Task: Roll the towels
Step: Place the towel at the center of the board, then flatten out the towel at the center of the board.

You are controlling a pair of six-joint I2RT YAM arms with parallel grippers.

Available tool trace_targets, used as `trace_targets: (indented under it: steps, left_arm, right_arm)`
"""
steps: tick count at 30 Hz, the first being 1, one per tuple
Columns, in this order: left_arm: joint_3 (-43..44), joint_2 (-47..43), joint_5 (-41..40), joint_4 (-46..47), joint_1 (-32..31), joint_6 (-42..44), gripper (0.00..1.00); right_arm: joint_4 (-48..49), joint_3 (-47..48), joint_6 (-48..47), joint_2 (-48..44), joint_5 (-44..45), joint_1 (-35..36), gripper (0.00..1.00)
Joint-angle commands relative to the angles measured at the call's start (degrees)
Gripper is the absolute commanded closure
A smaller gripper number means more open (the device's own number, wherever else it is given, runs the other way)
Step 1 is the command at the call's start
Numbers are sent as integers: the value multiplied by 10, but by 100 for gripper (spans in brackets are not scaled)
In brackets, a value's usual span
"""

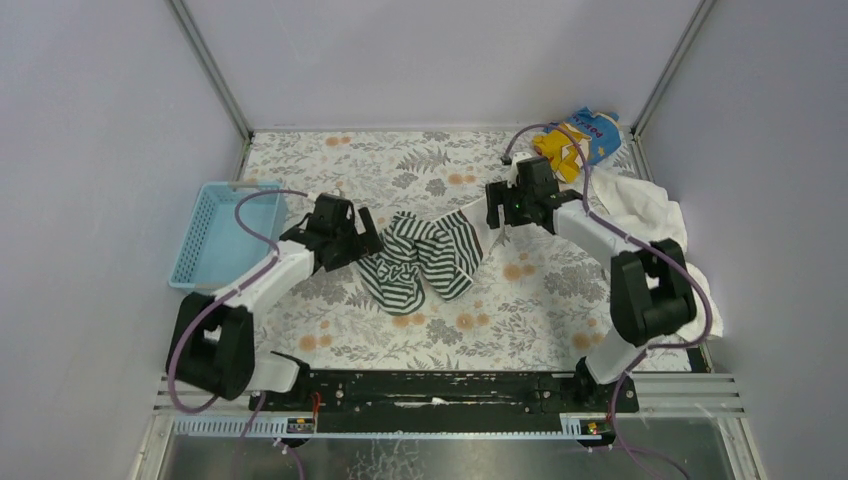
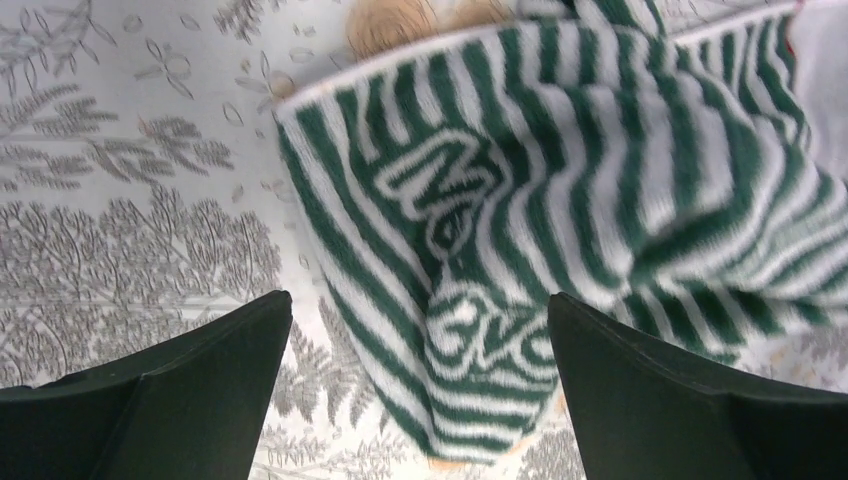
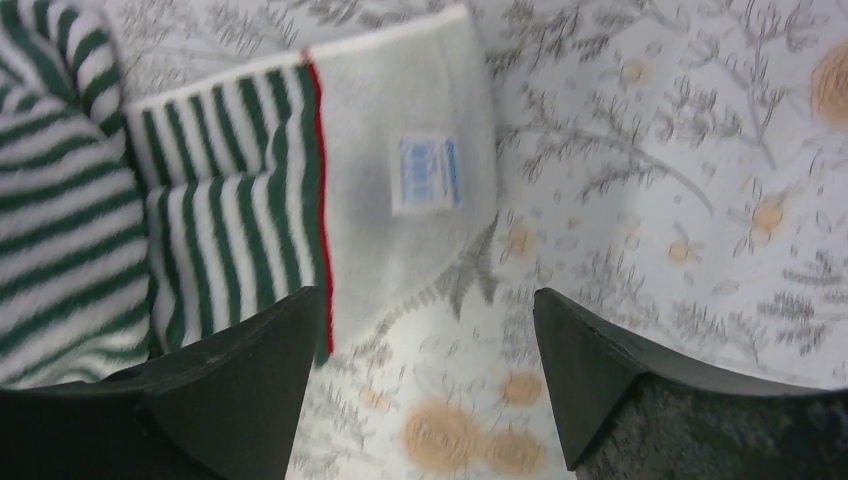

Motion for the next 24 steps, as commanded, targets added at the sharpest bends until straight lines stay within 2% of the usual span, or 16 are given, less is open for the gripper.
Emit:
trace_targets:
  steps: [1,8,17,20,24]
  left_arm:
    - [55,69,5,43,18,2,0]
    - [88,156,1,41,25,16,0]
    - [61,151,8,58,25,11,0]
    - [47,144,15,72,26,0,0]
    - [38,110,12,80,25,-7,0]
  right_arm:
    - [35,77,-11,76,-16,-24,15]
    - [22,169,-24,190,-51,-49,16]
    - [-1,260,-20,301,-135,-51,25]
    - [-13,276,-18,322,-167,-52,32]
    - [-17,290,-20,323,-183,-51,57]
